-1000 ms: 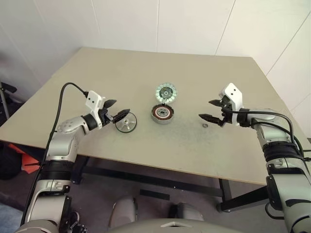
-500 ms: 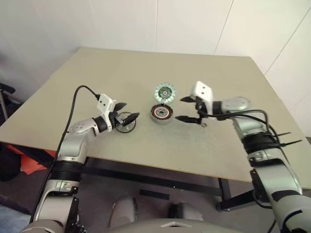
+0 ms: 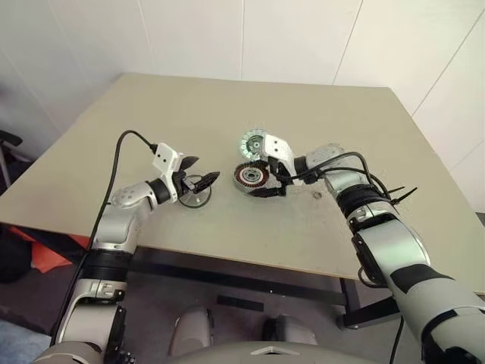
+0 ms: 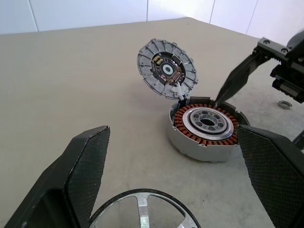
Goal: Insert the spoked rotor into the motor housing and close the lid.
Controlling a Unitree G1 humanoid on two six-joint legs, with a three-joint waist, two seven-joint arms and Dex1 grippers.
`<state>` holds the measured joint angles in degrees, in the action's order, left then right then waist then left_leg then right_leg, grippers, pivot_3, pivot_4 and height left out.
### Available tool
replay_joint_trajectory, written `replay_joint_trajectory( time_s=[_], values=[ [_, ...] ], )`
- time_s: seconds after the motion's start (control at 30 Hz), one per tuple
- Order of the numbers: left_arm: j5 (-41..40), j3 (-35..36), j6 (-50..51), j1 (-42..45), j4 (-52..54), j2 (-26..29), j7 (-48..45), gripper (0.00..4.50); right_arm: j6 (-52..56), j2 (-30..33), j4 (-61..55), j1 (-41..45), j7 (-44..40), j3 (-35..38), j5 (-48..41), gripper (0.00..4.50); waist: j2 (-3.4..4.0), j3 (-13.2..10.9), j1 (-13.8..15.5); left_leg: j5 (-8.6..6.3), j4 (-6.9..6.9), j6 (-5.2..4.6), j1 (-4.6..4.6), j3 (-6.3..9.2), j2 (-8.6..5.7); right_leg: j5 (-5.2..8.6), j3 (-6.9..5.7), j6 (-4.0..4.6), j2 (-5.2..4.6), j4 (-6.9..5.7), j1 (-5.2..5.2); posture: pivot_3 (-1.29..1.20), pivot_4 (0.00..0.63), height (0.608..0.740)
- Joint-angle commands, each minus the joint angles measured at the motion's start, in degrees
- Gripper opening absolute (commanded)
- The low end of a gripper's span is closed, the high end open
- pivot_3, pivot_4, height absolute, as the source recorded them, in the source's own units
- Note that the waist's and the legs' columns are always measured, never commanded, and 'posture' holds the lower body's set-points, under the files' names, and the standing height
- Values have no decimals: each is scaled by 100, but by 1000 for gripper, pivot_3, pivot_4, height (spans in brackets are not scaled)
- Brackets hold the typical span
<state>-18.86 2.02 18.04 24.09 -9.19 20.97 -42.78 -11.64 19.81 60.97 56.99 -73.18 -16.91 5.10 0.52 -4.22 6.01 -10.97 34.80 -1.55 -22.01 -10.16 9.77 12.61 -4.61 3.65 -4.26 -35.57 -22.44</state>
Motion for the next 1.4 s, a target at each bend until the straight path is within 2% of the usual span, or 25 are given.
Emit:
replay_joint_trajectory(
  time_s=[0.03,0.3,0.7,1.4],
  values=[
    [-90,116,1,-26,337,38,62,4500,-346,-71,197,343,-166,-39,151,4480,0,0,-35,0,0,0,1,0,1,0,0,0,0,-1,0,0,0,740],
    [-101,91,54,-98,478,15,119,4500,-628,-294,845,723,219,-62,569,4480,2,-1,-63,5,0,8,1,0,4,3,0,7,1,-19,-12,0,0,740],
    [-110,-24,185,-167,768,-39,162,4500,-397,-691,1313,1118,943,59,745,4480,5,-3,-54,5,-1,8,-6,-1,4,3,1,8,1,-19,-19,0,0,740],
    [-94,65,190,-235,768,56,160,4500,-511,-487,1387,753,899,-49,1182,4480,7,-4,-63,5,-1,8,-5,-1,5,3,1,8,1,-20,-20,0,0,740]
  ],
)
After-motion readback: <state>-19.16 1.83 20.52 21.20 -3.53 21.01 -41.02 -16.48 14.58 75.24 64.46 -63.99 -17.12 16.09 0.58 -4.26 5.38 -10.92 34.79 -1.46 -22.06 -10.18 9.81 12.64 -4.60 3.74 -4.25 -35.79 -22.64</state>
